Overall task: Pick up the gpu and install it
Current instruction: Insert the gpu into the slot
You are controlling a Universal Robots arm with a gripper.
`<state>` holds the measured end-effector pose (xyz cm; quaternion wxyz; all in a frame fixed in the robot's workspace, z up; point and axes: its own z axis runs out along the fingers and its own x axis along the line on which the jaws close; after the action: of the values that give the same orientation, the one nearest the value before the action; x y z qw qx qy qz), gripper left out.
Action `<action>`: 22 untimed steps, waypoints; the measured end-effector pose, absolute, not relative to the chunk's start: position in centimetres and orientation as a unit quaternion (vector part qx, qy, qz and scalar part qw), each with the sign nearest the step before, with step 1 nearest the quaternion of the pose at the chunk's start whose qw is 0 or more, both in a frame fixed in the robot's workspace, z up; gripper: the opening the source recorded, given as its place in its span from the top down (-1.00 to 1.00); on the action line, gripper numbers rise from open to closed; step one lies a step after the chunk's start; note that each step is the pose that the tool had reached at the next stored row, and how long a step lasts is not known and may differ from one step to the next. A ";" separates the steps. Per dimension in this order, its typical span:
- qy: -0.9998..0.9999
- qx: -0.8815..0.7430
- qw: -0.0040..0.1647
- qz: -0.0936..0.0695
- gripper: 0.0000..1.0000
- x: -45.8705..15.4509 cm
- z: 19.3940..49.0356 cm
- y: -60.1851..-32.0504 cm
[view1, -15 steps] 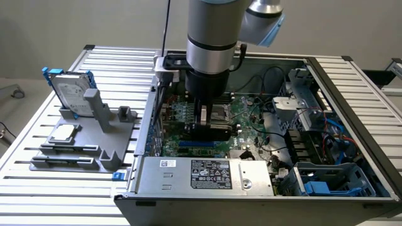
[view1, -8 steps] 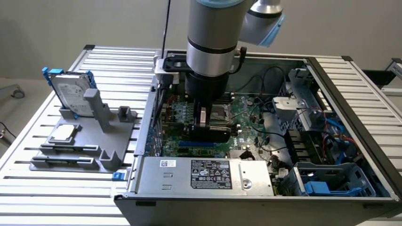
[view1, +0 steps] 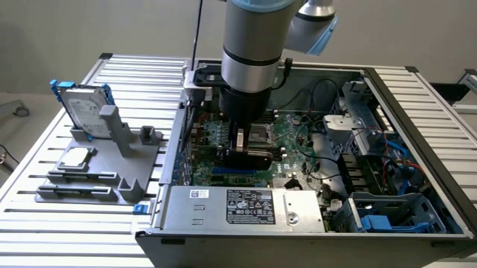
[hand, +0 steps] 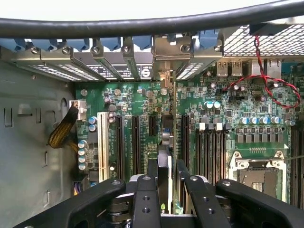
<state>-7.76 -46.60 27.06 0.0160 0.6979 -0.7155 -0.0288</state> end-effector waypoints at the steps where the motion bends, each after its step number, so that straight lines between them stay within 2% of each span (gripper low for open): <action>1: -0.715 0.698 0.016 -0.029 0.47 -7.8 27.0 -46.6; 22: -0.711 0.703 0.013 -0.032 0.47 -7.8 26.4 -46.6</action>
<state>-7.83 -46.60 26.44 0.0133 0.7028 -0.7106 -0.0316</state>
